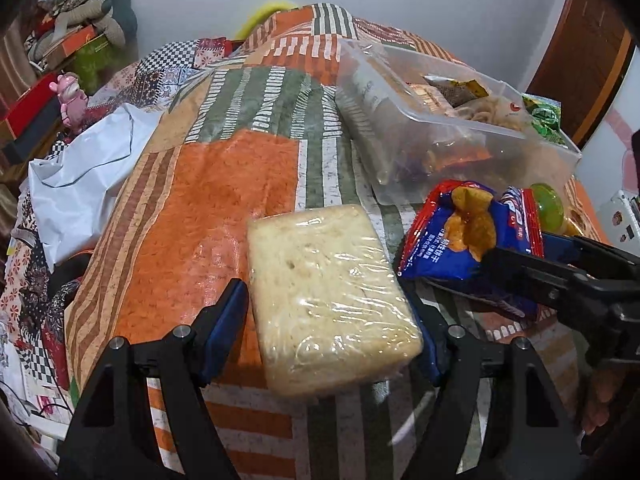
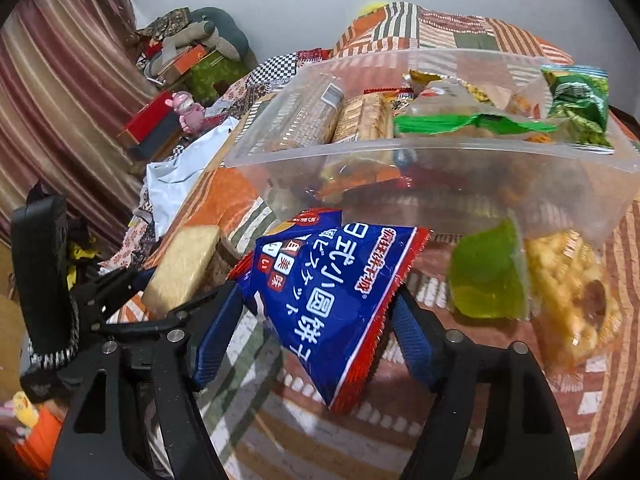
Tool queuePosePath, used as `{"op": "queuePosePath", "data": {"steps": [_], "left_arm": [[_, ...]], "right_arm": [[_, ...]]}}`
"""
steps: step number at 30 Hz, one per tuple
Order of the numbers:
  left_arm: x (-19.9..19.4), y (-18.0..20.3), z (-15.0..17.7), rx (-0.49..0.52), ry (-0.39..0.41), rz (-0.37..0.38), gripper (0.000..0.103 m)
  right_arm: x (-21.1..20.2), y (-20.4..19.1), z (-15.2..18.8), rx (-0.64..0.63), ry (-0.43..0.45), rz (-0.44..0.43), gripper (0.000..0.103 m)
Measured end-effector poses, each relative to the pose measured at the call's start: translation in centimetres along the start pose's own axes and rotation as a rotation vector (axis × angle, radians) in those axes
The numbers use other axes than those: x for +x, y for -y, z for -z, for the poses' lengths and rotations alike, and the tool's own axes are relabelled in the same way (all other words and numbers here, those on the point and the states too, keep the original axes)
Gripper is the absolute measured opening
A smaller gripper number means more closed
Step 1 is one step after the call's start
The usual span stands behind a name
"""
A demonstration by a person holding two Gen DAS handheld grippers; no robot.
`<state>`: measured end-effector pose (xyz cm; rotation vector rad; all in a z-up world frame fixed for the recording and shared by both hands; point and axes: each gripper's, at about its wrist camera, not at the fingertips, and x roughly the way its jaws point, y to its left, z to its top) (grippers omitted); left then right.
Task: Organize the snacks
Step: 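Grasp wrapped cracker block with left gripper while right gripper grasps blue biscuit bag, then carry both snacks over the clear box and open both grippers to release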
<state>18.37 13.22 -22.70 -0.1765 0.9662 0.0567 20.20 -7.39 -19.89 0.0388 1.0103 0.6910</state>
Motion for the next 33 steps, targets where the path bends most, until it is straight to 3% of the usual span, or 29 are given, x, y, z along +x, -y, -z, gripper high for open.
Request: {"op": "queuePosePath", "data": {"steps": [7,17,33], "left_arm": [[-0.4,0.1,0.5,0.026,0.035,-0.032,0.055],[-1.5,0.9,1.0,0.047,0.043,0.005,0.055],[-5.5,3.3,0.1,0.074,0.116,0.01,0.055]], "right_arm": [[0.8,0.3,-0.2,0.039,-0.009,-0.017,0.076],[-0.6,0.9,0.5,0.047,0.01,-0.054,0.061],[-5.9,1.5,0.5,0.002,0.139,-0.01,0.06]]}}
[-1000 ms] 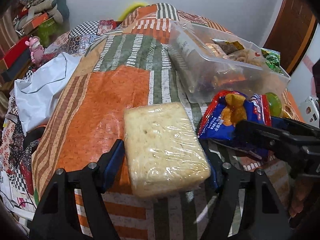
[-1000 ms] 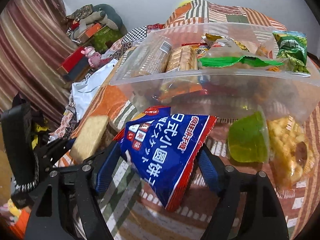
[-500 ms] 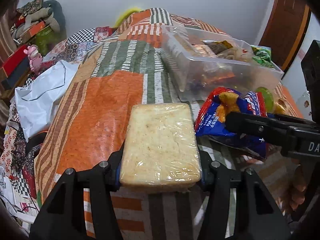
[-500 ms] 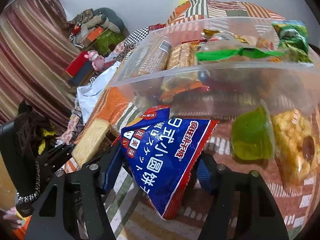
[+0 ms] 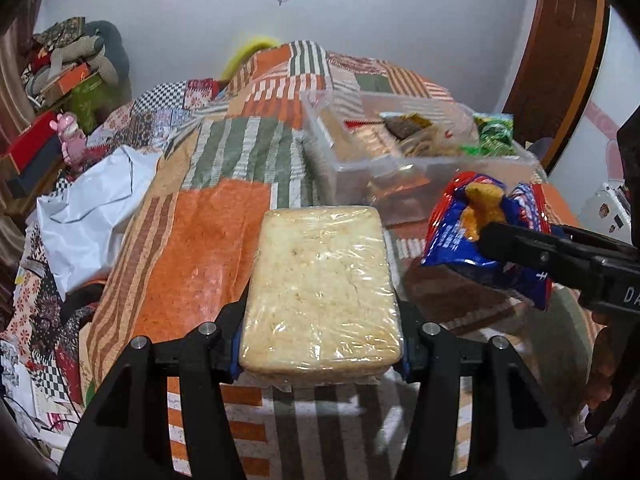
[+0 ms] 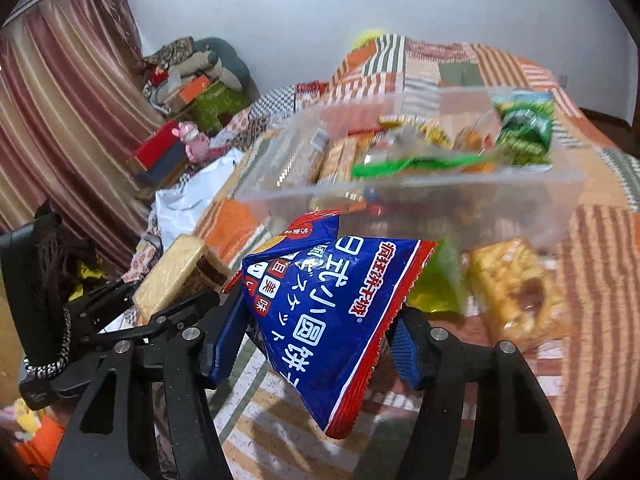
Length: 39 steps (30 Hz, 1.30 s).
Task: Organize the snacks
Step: 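Carry both snacks over the clear box and open both grippers to release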
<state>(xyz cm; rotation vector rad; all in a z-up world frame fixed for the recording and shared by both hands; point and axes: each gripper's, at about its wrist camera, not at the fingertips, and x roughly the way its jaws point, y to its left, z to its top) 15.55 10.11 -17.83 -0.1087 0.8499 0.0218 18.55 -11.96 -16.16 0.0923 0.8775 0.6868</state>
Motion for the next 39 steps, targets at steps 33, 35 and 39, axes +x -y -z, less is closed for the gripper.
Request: {"op": "queuePosePath", "data": {"steps": [33,35,39], "left_arm": [[-1.1,6.1,-9.6,0.051,0.117,-0.003,0.055],[-0.5,6.1,-9.9,0.046,0.111,-0.004,0.055],[0.8,6.1,-10.9,0.038,0.099,0.001,0.055]], "right_arm": [[-7.4,3.5,-7.6,-0.044,0.277,0.116,0.06],[-7.2,3.6,-7.9,-0.051,0.277,0.121,0.06],[-6.3,3.9,-8.4,-0.053,0.268,0.126,0.06]]}}
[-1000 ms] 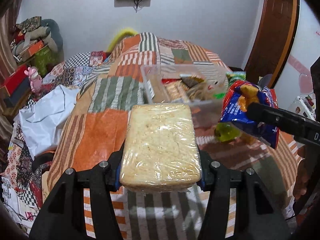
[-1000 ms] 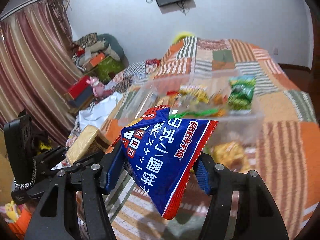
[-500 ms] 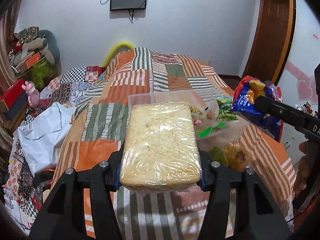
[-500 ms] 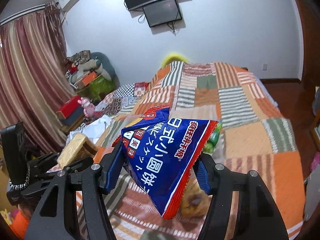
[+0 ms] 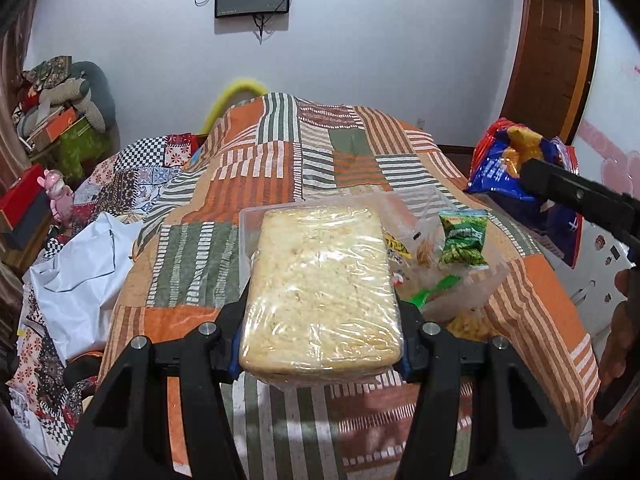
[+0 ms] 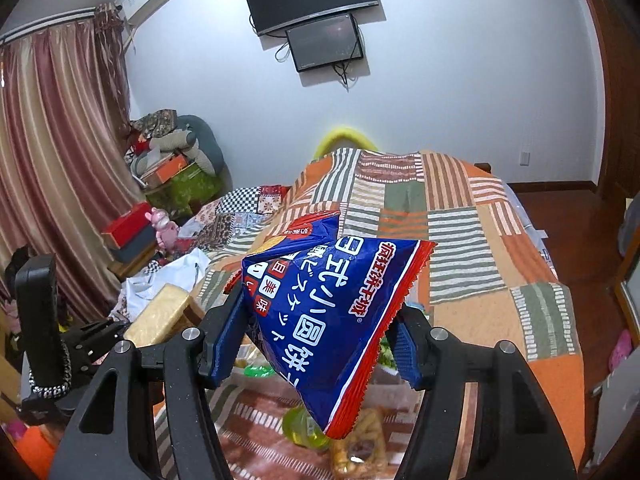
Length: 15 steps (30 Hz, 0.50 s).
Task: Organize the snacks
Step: 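Carry both snacks over the clear box and open both grippers to release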
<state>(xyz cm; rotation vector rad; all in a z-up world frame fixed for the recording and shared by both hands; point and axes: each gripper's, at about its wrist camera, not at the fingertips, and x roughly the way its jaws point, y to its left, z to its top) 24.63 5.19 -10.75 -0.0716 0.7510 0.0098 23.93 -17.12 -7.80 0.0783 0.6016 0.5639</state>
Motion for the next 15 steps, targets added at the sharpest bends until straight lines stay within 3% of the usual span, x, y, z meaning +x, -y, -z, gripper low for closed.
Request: {"op": "queuePosePath", "data": {"steps": [15], "left_arm": [[5.7,-0.7,-2.7,-0.034,-0.043,0.013,0.055]], "right_arm": [[5.2,0.8,-0.4,-0.018,-0.077,0.029,0.06]]}}
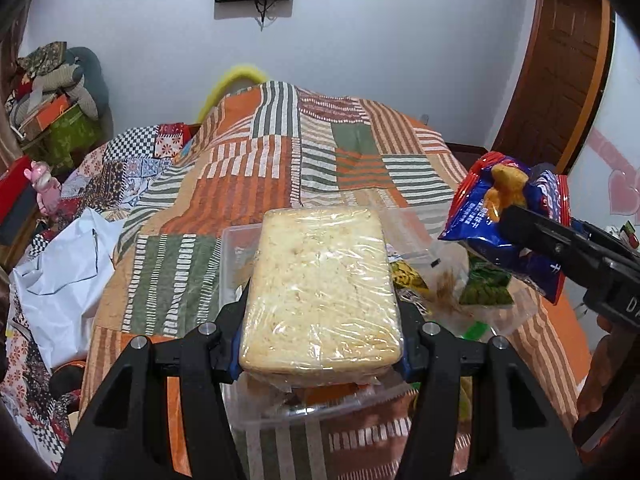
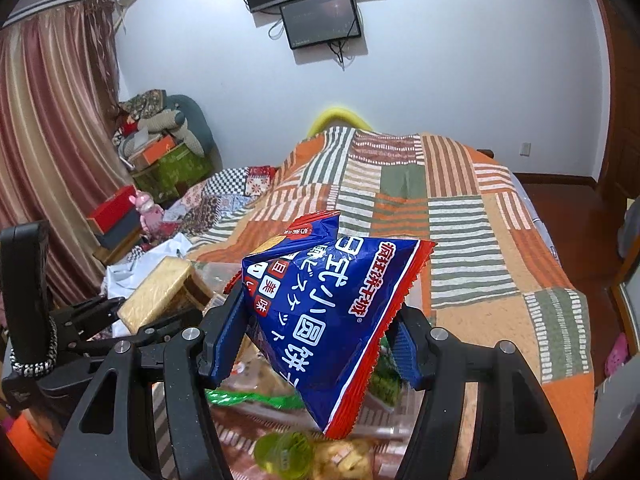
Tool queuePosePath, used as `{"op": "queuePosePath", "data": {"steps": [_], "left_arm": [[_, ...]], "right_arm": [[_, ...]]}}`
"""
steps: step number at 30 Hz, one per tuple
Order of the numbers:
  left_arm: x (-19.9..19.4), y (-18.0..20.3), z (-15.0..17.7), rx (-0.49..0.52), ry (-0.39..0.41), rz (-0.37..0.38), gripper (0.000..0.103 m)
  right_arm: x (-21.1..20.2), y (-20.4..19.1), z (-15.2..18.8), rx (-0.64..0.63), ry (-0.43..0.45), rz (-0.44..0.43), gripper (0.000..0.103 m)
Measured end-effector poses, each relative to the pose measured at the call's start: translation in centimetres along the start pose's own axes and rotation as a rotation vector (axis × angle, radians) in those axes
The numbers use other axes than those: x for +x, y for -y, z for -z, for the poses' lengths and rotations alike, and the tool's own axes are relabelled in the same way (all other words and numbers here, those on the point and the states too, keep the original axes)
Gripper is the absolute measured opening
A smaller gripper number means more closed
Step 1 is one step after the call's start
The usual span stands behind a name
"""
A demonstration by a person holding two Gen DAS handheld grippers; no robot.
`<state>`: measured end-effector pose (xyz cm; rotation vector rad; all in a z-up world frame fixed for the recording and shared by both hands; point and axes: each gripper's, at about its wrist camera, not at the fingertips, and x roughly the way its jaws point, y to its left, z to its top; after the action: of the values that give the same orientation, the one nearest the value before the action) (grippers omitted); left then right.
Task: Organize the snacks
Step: 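Carry both snacks over the clear box and open both grippers to release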
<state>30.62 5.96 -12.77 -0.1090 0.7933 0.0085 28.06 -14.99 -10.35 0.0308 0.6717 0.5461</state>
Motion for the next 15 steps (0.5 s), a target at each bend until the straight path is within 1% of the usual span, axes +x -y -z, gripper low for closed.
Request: {"op": "queuePosePath", "data": {"steps": [8,15], "left_arm": [[3.0,-0.5,-0.5,-0.033,-0.025,0.008,0.055],[4.4,-0.7,-0.8,-0.045,-0.04,0.009,0.055]], "right_arm": [[2.8,-0.1,-0.4,-0.023,-0.057,0.007,0.06],[4.1,-0.2,-0.3,-0.055,-0.09,0.017,0.06]]}}
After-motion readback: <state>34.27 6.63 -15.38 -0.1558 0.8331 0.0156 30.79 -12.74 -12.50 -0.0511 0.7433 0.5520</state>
